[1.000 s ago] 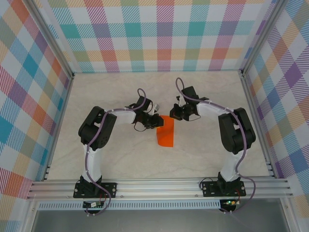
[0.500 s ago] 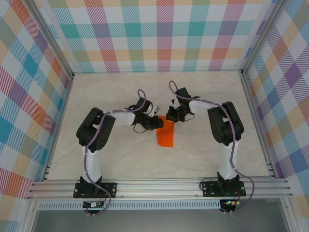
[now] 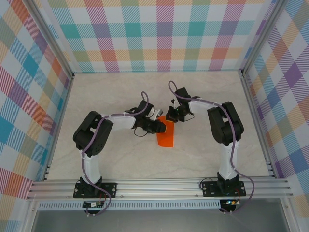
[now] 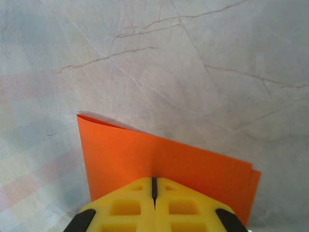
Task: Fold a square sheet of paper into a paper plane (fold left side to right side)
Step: First fold the square sheet of paper in half at the center of the table.
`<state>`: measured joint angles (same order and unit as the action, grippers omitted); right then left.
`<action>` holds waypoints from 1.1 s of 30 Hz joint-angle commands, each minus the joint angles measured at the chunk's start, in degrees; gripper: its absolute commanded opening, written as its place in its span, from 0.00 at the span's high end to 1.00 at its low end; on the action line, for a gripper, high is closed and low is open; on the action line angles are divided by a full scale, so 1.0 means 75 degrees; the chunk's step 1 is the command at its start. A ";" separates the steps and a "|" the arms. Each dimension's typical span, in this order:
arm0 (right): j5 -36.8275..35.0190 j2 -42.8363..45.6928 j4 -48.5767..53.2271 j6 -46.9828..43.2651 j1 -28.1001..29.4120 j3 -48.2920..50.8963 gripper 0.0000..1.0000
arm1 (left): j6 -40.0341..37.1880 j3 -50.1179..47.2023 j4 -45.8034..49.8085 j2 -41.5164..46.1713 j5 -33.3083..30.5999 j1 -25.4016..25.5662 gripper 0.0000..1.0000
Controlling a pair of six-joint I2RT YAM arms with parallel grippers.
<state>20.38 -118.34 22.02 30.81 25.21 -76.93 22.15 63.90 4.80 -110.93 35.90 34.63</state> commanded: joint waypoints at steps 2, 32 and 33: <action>-0.0538 -0.0370 0.0709 -0.0123 0.0072 0.0097 1.00 | -0.0337 -0.0146 0.0241 -0.0126 0.0017 0.0070 0.76; -0.0732 -0.0465 0.1036 -0.0206 0.0087 -0.0114 1.00 | -0.1134 -0.1781 0.0688 0.1124 0.0413 0.0660 0.79; -0.0737 -0.0471 0.1043 -0.0211 0.0084 -0.0114 1.00 | -0.1137 -0.1846 0.0729 0.1175 0.0342 0.0700 0.79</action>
<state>19.05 -118.52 24.95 30.59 25.74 -78.24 15.11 51.86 5.67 -104.12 36.82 38.17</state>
